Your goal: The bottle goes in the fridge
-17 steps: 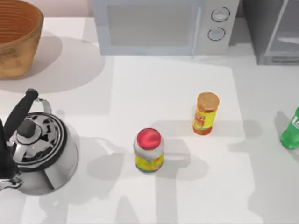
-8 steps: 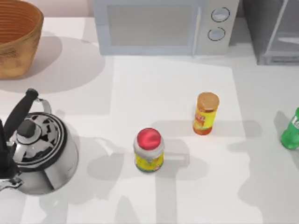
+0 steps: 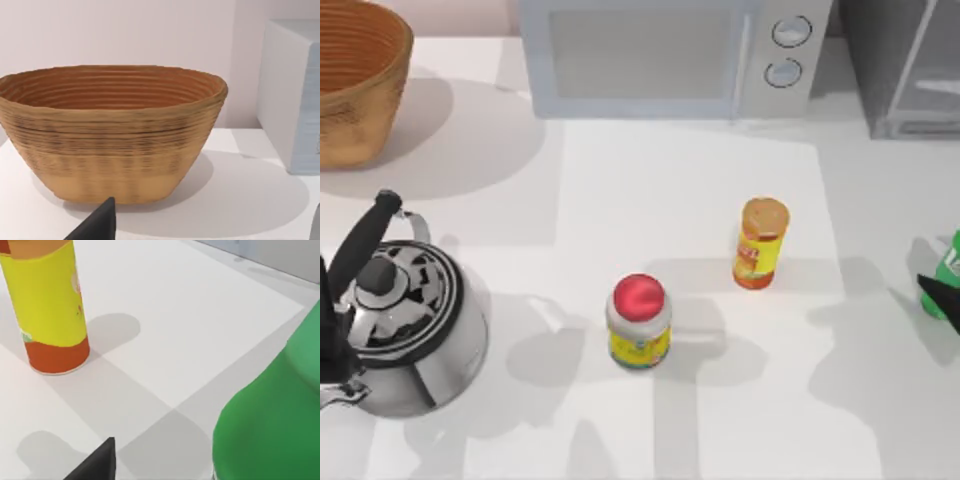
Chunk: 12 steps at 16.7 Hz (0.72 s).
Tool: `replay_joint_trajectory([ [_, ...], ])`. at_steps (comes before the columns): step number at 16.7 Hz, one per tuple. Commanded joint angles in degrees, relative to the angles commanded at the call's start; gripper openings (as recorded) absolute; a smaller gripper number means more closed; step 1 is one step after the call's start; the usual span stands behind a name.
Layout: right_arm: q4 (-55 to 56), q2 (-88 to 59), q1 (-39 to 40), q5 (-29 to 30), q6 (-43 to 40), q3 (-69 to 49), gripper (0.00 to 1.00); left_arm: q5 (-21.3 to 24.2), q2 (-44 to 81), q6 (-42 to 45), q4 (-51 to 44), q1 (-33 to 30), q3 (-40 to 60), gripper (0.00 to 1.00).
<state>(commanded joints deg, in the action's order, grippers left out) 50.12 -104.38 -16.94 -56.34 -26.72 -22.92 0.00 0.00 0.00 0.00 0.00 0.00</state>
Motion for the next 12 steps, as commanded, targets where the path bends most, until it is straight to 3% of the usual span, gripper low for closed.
replay_joint_trajectory([
  [5, 1.1, -0.76, 0.35, 0.31, 0.34, 0.14, 1.0, 0.0, 0.0, 0.0, 0.0, 0.0, 0.0, 1.0],
  [12, 1.1, -0.76, 0.35, 0.31, 0.34, 0.14, 0.48, 0.0, 0.0, 0.0, 0.0, 0.0, 0.0, 1.0],
])
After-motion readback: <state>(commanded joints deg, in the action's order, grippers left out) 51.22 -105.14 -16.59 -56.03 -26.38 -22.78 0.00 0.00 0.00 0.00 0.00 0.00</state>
